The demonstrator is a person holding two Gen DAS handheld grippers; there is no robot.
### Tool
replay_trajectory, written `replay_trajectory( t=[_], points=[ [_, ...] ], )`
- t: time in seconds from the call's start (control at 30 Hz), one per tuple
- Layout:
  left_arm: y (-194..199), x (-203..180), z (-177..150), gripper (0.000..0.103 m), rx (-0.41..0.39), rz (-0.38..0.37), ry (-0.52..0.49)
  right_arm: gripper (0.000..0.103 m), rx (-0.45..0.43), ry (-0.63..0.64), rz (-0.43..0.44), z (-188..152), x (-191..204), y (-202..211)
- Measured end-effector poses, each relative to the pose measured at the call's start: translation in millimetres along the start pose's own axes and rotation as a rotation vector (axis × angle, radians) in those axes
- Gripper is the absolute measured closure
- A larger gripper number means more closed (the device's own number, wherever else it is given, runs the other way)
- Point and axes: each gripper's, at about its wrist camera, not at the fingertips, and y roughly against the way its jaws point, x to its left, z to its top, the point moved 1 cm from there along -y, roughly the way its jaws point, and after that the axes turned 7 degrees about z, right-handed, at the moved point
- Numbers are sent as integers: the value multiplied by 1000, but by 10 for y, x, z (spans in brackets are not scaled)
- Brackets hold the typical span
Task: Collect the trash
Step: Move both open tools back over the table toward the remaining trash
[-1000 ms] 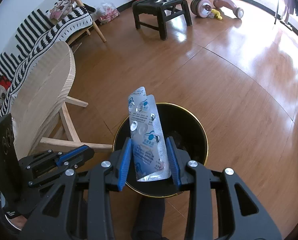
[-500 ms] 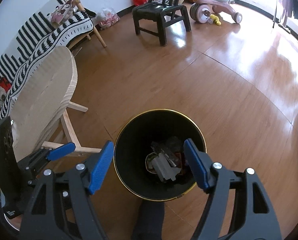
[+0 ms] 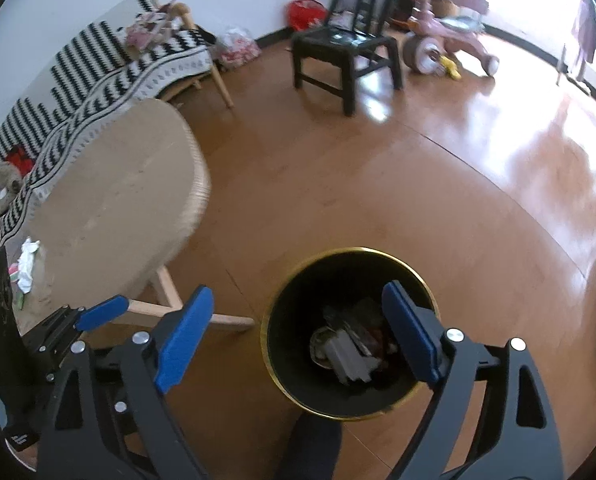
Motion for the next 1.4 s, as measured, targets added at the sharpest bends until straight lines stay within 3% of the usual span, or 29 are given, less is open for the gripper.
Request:
replay_trajectory(
  t=[0.03, 0.1, 0.3, 0.4, 0.53, 0.63, 0.73, 0.93, 1.2, 1.4],
  points=[
    [79, 61, -17, 25, -4, -8, 15, 18, -2, 16, 8, 27, 109, -12],
    [323, 305, -61, 22, -47, 79, 63, 18, -9, 64, 26, 81, 412, -42],
    [1047, 1110, -267, 18, -137, 104, 196, 17, -10, 177, 103, 199, 1263, -120],
    [1361, 1532, -405, 14, -190, 152, 267, 14, -13, 224, 136, 247, 1728, -186],
    [1711, 2260, -719, 12, -242, 345, 392, 14, -2, 291, 190, 235, 2445, -346],
    [1792, 2818, -1011, 12, -206, 519, 485, 14, 22, 340, 218, 165, 2913, -491],
    [1805, 3292, -1290, 12, -144, 592, 608, 14, 52, 388, 244, 73, 3376, -683],
    [1779, 3821, -1600, 12, -94, 643, 749, 14, 94, 444, 301, -77, 4125, -1082],
    [1513, 3947, -1645, 12, -28, 604, 763, 14, 122, 457, 347, -110, 4845, -1566],
    [1412, 4009, -1629, 13, -16, 652, 728, 16, 165, 450, 342, -129, 5181, -1968]
  ],
)
